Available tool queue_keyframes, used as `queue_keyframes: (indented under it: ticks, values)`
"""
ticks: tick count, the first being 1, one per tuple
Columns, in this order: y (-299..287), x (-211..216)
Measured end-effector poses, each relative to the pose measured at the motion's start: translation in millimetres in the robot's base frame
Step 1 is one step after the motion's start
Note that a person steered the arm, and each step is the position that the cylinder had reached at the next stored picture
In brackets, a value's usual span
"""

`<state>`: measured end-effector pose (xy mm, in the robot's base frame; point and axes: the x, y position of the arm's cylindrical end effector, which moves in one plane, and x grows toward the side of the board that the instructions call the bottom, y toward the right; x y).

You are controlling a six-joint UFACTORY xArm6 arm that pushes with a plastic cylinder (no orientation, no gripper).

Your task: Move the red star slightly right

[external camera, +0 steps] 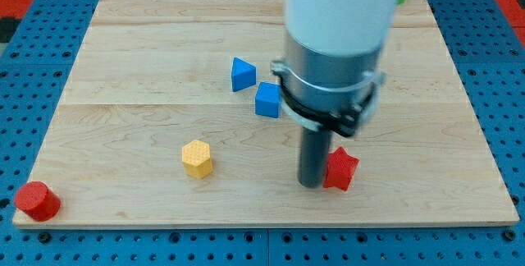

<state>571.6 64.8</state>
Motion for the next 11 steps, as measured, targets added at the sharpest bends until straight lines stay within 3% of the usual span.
queue_keyframes:
  ticks: [1,3,5,9,11]
  values:
    - [34,20]
    - [-40,13]
    - [1,14]
    - [53,-13]
    - [34,-59]
